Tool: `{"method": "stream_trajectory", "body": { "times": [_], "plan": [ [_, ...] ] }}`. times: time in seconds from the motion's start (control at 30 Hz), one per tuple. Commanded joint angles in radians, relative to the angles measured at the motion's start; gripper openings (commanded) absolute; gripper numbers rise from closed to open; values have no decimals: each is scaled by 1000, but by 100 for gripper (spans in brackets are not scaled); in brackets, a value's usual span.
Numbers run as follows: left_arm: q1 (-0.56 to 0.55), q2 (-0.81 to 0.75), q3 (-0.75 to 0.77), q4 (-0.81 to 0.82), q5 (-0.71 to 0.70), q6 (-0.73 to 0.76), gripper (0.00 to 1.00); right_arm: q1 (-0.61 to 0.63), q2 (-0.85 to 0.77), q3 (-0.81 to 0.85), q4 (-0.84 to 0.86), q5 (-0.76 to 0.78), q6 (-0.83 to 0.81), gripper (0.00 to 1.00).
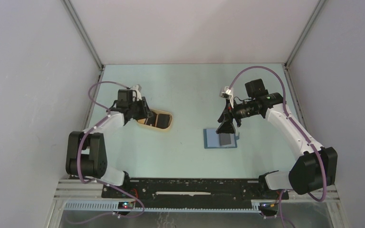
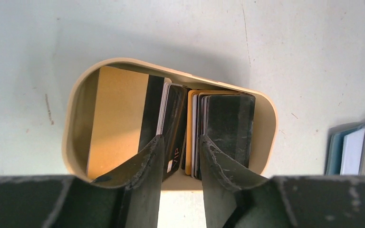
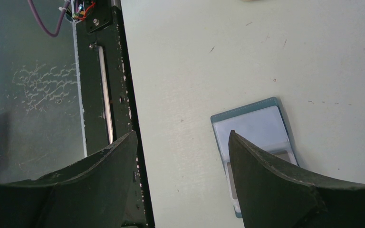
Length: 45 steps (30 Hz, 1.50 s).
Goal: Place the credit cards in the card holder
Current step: Pick up the credit card from the storage box.
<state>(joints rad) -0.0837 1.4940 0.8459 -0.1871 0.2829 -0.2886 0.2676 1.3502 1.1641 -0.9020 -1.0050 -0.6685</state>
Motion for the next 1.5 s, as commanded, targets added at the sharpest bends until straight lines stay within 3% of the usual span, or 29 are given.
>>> {"method": "stream_trajectory", "body": {
  "times": [0.0, 0.2, 0.53, 0.8, 1.2, 1.47],
  "plan": [
    [6, -123, -40, 29, -72, -1, 39, -7, -9, 7, -9, -27, -17, 79],
    [-71, -205, -62, 42, -105, 0, 45, -5, -3, 7, -9, -22, -17, 79],
    [-258, 33, 139, -181, -313, 50, 71, -5, -5, 6, -9, -20, -16, 79],
    [-341, 170, 289, -302, -415, 76, 73, -3, -5, 7, -9, -19, -17, 79],
    [-352, 291, 409, -403, -405, 86, 69, -6, -14, 7, -9, -26, -19, 79],
    [-356, 278, 372, -352, -397, 69, 85, -13, -23, 7, -8, -26, -14, 79]
  ]
}}
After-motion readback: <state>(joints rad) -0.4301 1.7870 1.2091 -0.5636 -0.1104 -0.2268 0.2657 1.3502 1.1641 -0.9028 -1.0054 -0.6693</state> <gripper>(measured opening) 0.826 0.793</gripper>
